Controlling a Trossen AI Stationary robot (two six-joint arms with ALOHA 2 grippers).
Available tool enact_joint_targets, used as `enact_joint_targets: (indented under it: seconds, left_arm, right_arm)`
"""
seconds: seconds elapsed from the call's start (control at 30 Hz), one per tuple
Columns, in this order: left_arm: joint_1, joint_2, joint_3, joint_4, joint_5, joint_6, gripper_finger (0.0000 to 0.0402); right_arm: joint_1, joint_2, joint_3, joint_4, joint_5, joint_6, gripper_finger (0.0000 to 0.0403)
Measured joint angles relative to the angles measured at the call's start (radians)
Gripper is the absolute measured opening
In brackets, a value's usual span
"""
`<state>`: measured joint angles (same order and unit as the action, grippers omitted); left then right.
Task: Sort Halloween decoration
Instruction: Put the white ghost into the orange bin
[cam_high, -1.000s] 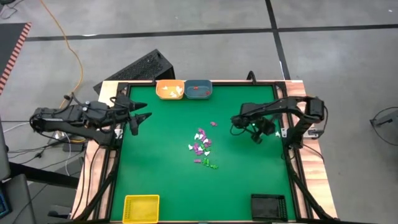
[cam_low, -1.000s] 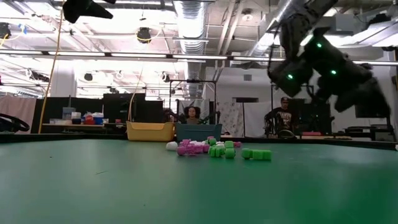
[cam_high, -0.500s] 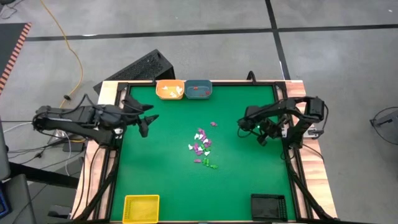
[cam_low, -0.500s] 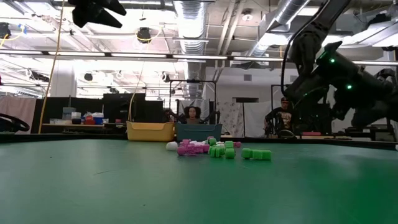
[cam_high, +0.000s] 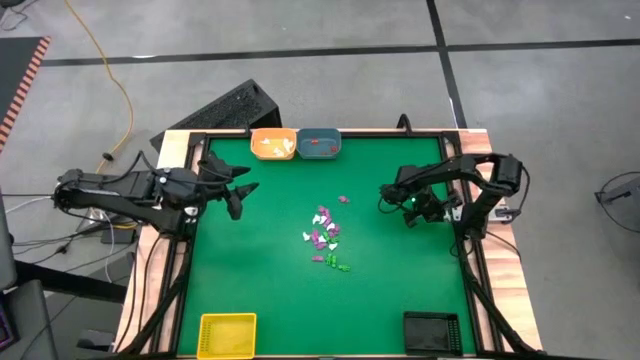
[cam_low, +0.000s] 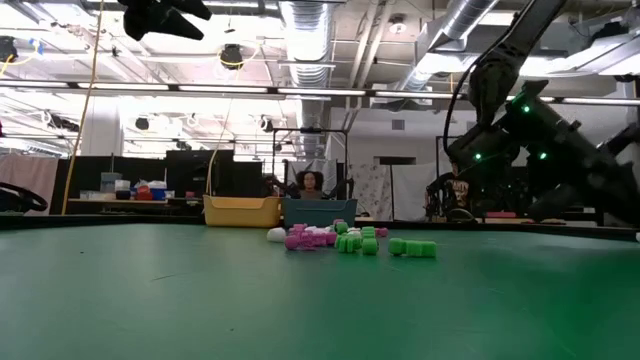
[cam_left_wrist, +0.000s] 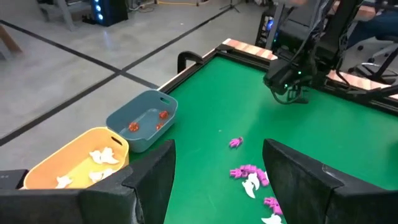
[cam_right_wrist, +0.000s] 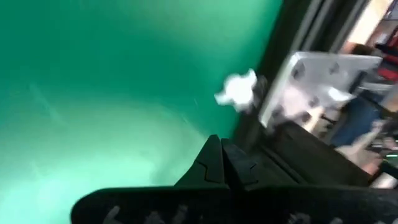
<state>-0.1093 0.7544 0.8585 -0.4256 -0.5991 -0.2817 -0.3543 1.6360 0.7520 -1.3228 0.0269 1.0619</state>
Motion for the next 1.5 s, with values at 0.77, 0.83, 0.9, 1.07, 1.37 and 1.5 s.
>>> enact_joint_targets:
  seconds: [0.77, 0.83, 0.9, 1.07, 1.37, 1.5]
  left_arm:
    - [0.000, -0.002, 0.000, -0.004, 0.000, -0.050, 0.0231]
    - [0.000, -0.002, 0.000, -0.004, 0.000, -0.063, 0.0231]
    - [0.000, -0.002, 0.000, -0.004, 0.000, -0.069, 0.0231]
    - [0.000, -0.002, 0.000, -0.004, 0.000, -0.070, 0.0231]
    - [0.000, -0.002, 0.000, -0.004, -0.003, -0.054, 0.0231]
    - [0.000, -0.002, 0.000, -0.003, -0.010, -0.030, 0.0231]
  right_arm:
    - [-0.048, -0.007, -0.043, -0.042, 0.266, 0.312, 0.0000]
    - [-0.048, -0.007, -0.043, -0.042, 0.267, 0.316, 0.0000]
    - [-0.048, -0.007, -0.043, -0.042, 0.269, 0.319, 0.0000]
    - [-0.035, -0.006, -0.043, -0.041, 0.271, 0.326, 0.0000]
    - [0.017, 0.022, -0.045, -0.026, 0.223, 0.246, 0.0000]
    - [0.015, 0.066, -0.045, -0.008, 0.158, 0.147, 0.0000]
